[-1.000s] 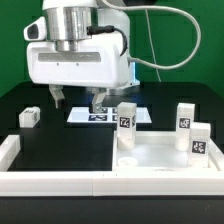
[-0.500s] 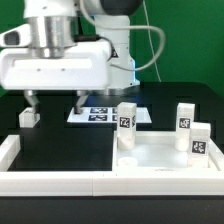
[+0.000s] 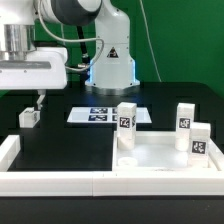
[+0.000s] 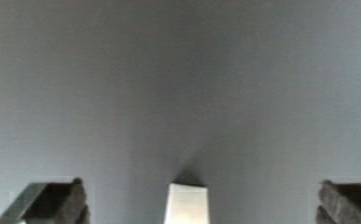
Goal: Assemble square table
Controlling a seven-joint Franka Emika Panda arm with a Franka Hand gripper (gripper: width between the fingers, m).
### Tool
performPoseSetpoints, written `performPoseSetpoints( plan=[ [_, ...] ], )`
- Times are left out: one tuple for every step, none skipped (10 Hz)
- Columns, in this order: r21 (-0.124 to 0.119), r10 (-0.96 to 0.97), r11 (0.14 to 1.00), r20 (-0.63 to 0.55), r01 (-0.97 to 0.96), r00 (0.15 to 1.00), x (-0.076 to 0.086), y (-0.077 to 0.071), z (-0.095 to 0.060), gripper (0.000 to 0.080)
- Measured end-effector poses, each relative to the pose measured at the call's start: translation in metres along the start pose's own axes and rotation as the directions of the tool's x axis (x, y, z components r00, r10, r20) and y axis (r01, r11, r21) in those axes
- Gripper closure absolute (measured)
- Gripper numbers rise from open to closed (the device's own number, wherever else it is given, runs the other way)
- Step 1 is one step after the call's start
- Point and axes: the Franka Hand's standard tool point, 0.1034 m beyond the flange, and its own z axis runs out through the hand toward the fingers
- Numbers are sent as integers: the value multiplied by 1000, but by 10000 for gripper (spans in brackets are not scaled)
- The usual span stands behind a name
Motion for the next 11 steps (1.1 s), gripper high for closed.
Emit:
performPoseSetpoints(
  plan=[
    [-1,2,1000,0,-2,1000,0,1,0,150],
    [19,32,999,47,-33,998,-1,-5,4,150],
    [1,53,999,131,-54,990,-4,0,14,150],
    [0,84,996,216,-86,973,-16,14,25,150],
    [-11,121,992,312,-124,942,-26,25,32,150],
    [-19,146,988,404,-152,903,-31,29,36,150],
    [-2,198,973,511,-229,836,-35,23,33,150],
    [20,224,955,606,-295,763,-37,11,25,150],
    [9,204,961,649,-276,733,-37,15,29,150],
    [27,183,958,709,-285,681,-42,9,27,150],
    [61,145,953,769,-297,623,-52,2,22,150]
  ],
)
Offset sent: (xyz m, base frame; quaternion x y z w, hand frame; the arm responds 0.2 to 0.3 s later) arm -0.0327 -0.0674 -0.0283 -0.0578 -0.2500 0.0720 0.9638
